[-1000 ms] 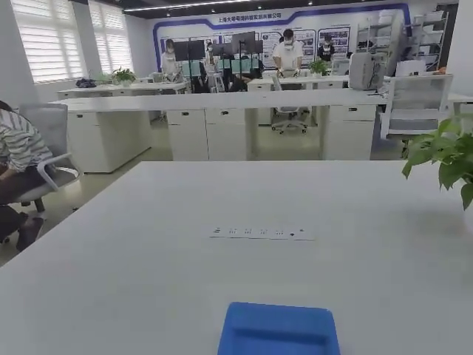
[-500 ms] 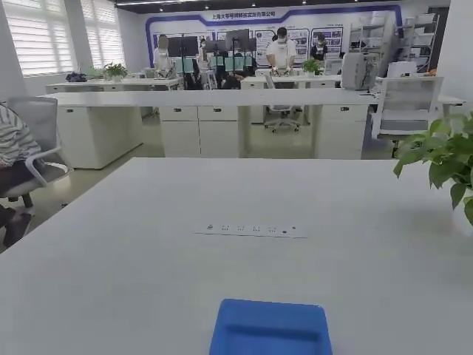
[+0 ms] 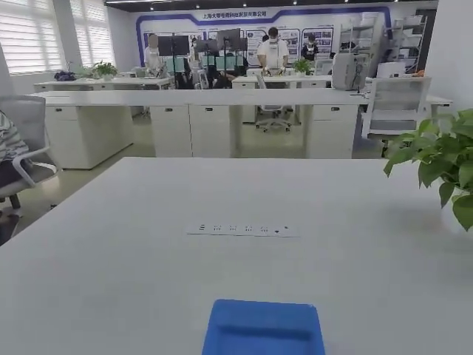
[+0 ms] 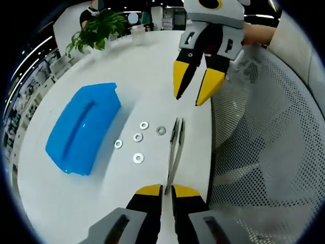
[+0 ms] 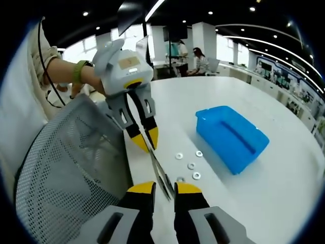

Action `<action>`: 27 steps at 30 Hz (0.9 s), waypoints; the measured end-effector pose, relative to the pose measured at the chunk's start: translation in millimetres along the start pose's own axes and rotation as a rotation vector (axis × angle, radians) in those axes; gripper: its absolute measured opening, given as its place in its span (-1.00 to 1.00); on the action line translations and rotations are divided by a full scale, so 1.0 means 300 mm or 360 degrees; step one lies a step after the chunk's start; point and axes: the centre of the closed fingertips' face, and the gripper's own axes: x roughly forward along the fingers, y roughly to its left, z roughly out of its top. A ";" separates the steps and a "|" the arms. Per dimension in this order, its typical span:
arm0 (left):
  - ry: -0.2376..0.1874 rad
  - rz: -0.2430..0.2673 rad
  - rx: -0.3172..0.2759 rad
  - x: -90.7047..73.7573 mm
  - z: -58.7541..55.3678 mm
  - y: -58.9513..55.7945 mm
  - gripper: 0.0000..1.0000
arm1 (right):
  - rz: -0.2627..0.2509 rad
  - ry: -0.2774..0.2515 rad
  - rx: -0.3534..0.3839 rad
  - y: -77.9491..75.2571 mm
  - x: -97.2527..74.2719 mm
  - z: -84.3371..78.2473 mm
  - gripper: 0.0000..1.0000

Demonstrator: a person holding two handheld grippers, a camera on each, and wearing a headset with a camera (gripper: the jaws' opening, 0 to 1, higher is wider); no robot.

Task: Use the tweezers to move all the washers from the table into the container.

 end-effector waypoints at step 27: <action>-0.0142 -0.0035 0.0273 -0.175 0.146 -0.039 -1.00 | 0.0056 0.0060 -0.0133 -0.006 0.015 -0.006 -0.81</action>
